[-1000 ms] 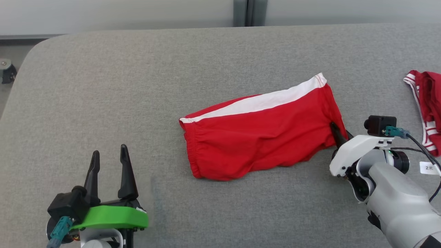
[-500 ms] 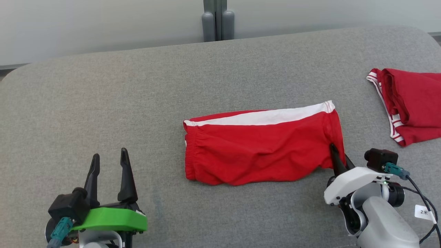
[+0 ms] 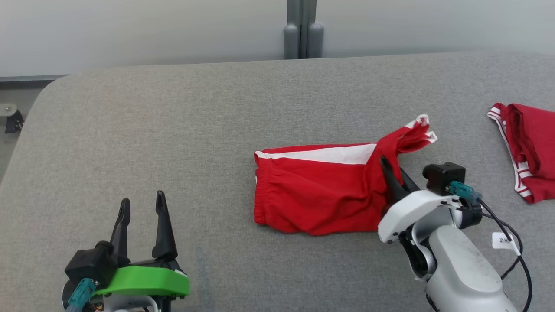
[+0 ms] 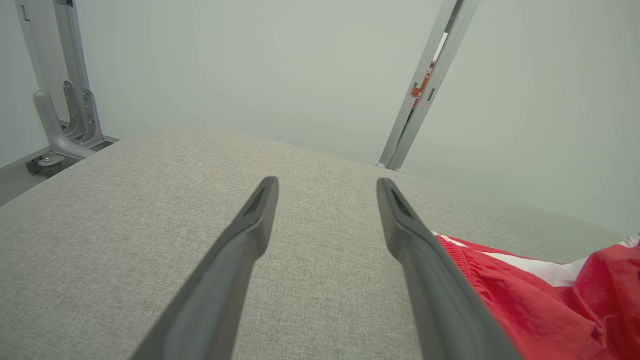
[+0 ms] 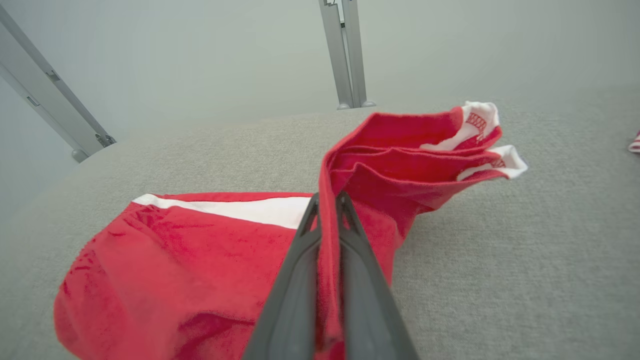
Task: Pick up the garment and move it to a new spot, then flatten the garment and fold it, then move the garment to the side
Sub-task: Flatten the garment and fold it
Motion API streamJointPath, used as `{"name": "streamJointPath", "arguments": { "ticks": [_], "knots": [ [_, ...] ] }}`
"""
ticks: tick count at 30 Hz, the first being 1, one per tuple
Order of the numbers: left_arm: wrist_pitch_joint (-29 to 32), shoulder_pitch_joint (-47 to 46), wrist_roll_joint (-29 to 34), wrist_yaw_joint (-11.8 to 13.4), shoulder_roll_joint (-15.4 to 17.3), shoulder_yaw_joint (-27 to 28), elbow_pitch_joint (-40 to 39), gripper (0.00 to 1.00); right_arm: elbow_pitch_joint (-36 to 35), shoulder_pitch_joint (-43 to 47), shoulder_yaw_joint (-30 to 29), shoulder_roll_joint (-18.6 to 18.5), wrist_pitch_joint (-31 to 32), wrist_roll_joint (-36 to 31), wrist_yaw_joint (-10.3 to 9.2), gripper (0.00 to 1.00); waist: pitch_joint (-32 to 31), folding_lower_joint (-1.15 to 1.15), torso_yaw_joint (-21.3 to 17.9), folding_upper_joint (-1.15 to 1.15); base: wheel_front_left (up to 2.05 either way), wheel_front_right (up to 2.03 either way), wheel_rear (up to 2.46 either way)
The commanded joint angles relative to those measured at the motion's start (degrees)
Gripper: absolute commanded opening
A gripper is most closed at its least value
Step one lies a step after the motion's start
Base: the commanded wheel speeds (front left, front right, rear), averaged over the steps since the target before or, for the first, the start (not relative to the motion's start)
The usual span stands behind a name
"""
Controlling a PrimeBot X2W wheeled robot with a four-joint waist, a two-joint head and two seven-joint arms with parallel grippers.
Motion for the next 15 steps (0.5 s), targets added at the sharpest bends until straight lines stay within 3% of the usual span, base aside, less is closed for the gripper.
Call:
{"name": "streamJointPath", "arguments": {
  "ticks": [1, 7, 15],
  "knots": [
    [-0.13, 0.84, -0.14, 0.1, -0.07, -0.03, -0.09, 1.0, -1.27, -0.92, 1.42, 0.41, 0.92, -0.36, -0.05, 0.0, -0.52, 0.0, 1.66, 0.0, 0.0, 0.0, 0.0],
    [-0.34, 0.53, -0.28, -0.06, -0.57, -0.49, 0.03, 1.0, -3.31, -2.45, 8.91, 1.17, 4.44, 1.01, -0.05, 0.0, -0.53, 0.0, 5.02, 0.0, 0.0, 0.0, 0.0],
    [-0.53, 0.04, -0.55, -0.12, -0.95, -0.53, 0.31, 1.0, -0.18, -3.78, 17.74, 1.28, 5.59, 5.98, -0.05, 0.0, 0.09, 0.0, 8.29, 0.0, 0.0, 0.0, 0.0]
  ]
}}
